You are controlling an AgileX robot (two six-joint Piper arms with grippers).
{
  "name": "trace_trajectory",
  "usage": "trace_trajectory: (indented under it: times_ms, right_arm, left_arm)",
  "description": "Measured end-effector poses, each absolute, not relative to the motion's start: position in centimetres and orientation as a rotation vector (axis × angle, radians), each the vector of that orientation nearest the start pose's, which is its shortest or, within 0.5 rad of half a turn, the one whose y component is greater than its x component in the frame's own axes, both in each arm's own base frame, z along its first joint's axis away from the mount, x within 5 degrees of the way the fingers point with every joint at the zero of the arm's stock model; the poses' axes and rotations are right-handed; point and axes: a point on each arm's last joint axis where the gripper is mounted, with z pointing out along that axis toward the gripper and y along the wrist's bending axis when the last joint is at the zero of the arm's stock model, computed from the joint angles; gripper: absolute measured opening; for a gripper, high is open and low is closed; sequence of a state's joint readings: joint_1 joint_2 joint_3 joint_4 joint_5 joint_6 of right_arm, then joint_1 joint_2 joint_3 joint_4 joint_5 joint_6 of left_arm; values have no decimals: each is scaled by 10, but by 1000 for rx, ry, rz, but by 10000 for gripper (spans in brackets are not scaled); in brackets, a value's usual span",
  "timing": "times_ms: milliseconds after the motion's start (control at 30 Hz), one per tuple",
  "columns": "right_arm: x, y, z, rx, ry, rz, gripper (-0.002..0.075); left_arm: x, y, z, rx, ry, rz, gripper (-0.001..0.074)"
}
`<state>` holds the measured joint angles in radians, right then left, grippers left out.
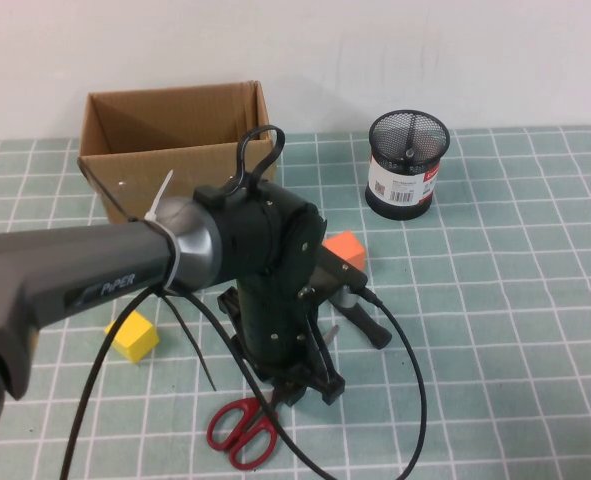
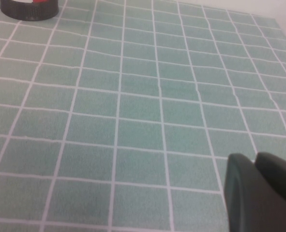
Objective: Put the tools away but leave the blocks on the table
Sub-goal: Pick up the scissors from the table
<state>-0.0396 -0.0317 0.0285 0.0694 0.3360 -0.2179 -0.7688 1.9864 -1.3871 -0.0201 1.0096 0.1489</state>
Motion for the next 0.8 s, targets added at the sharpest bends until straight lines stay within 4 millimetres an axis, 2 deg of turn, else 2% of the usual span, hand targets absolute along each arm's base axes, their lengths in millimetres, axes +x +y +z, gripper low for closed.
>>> trace_trajectory:
  times_ms: [267, 800]
  right_arm:
    - [53, 0, 175, -119, 1813, -115, -7]
    - [53, 0, 175, -117, 1813, -114, -7]
  left_arm:
    - [275, -270, 171, 1328, 2776, -54, 236]
    - [271, -276, 165, 1349, 2782, 16, 207]
